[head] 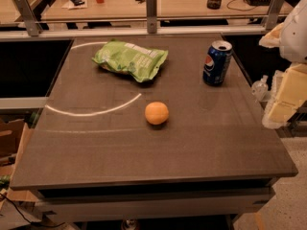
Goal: Move orange near green rice chip bag
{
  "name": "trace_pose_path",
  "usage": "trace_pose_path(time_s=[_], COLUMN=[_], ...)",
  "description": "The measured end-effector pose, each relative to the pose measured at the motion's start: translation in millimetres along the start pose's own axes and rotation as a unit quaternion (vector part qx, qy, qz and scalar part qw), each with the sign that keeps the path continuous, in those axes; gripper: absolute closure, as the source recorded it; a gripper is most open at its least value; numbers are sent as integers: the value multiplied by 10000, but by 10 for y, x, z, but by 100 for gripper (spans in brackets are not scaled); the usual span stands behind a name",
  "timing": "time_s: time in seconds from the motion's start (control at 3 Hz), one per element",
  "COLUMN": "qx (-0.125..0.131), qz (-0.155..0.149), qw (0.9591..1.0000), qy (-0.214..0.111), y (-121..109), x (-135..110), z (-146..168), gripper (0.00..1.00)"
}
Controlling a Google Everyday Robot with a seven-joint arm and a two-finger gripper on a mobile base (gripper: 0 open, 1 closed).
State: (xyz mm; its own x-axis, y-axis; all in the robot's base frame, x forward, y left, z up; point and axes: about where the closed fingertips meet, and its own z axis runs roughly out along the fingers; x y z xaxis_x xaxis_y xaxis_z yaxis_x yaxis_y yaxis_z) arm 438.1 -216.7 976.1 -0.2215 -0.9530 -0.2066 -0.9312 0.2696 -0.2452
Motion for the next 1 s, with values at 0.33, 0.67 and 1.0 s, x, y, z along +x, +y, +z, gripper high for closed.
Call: trace_pose_path(time_s=[0.33, 0.67, 1.0], qx=[1, 173, 307], qz=[0, 90, 151], qw=[10000, 9994, 9939], qy=[0, -293, -1051], y=[0, -6, 144], x=[0, 8, 105], z=[0, 28, 283], gripper=[0, 0, 0])
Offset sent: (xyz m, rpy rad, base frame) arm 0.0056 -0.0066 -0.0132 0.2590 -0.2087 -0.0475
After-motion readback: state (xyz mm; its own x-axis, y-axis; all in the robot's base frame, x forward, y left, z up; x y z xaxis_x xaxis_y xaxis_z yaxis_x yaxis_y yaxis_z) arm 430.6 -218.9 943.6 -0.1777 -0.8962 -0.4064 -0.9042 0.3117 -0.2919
